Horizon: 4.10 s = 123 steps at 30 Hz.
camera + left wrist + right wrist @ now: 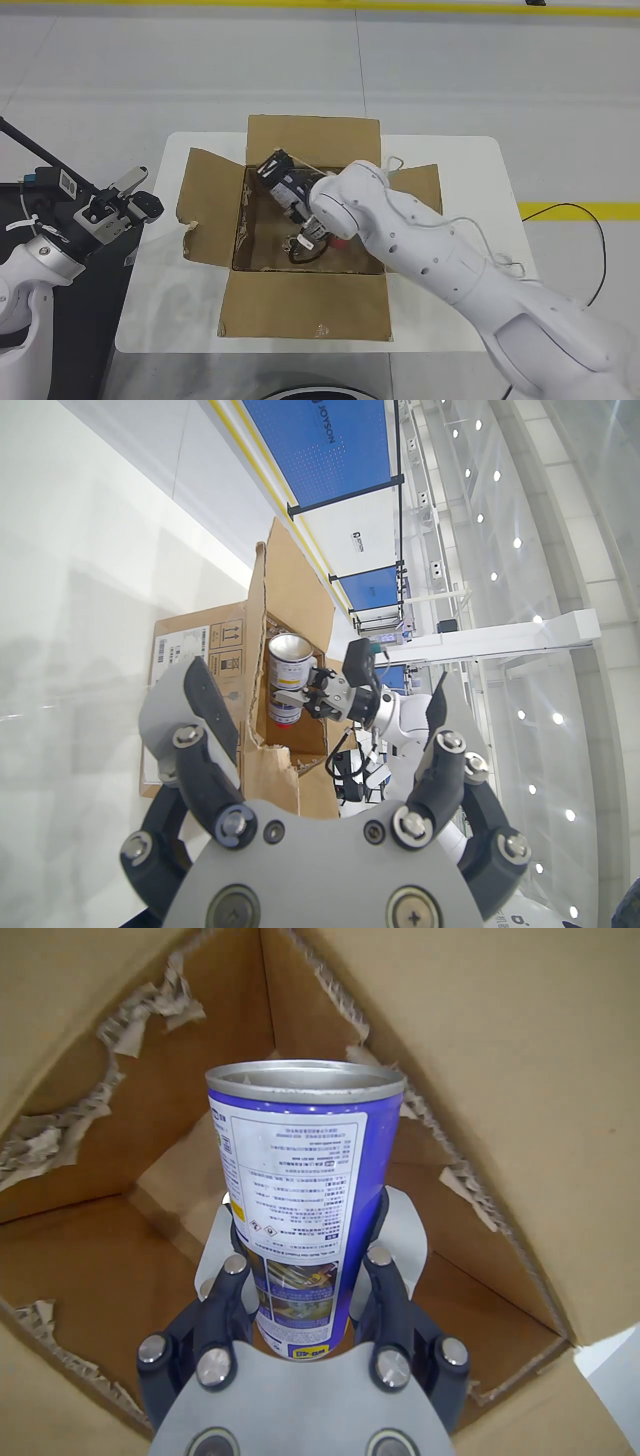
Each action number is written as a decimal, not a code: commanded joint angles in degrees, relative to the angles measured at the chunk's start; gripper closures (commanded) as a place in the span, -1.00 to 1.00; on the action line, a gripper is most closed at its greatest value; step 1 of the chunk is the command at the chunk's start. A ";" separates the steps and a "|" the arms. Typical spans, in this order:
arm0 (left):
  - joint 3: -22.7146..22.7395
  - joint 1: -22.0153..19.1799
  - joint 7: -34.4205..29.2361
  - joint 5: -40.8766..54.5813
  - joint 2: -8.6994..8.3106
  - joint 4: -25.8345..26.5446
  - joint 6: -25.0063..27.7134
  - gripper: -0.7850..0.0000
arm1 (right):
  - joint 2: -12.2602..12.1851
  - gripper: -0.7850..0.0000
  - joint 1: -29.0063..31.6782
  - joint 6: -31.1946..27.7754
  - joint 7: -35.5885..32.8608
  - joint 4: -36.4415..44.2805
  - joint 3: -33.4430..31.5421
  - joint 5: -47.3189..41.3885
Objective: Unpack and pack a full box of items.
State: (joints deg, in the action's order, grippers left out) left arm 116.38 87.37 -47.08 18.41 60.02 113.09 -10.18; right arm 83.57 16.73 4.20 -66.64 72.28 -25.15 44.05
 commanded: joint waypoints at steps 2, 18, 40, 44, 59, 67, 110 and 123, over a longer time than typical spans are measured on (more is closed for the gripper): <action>0.00 0.00 0.00 0.00 0.00 0.00 0.00 -1.00 | 1.73 1.00 -0.61 -0.85 -0.31 -5.25 1.76 -0.59; 0.00 0.00 0.00 0.00 0.00 0.00 0.00 -1.00 | 8.15 -0.14 -2.42 -5.09 -2.74 -18.58 4.26 -3.91; 0.00 0.00 0.00 0.00 0.00 0.00 0.00 -1.00 | 1.98 -1.00 4.50 -11.39 -9.00 -0.30 -10.57 -4.78; 0.00 0.00 0.00 0.00 0.00 0.00 0.00 -1.00 | -0.96 -1.00 9.38 -12.77 -10.87 10.17 -17.30 -4.05; 0.00 0.00 0.00 0.00 0.00 0.00 0.00 -1.00 | -10.27 -0.95 27.04 -6.79 -21.36 35.77 -57.98 9.30; 0.00 0.00 0.00 0.00 0.00 0.00 0.00 -1.00 | -13.39 -0.84 29.59 -3.04 -21.36 23.86 -70.14 15.21; 0.00 0.00 0.00 0.00 0.00 0.00 0.00 -1.00 | -22.72 0.18 36.62 -1.46 -21.36 0.95 -71.15 15.53; 0.00 0.00 0.00 0.00 0.00 0.00 0.00 -1.00 | -23.27 0.40 35.21 -1.01 -21.21 -1.90 -68.56 14.61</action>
State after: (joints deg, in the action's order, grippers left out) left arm 116.38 87.37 -47.08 18.41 60.02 113.09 -10.18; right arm 60.32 52.13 3.16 -87.91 70.62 -93.97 58.64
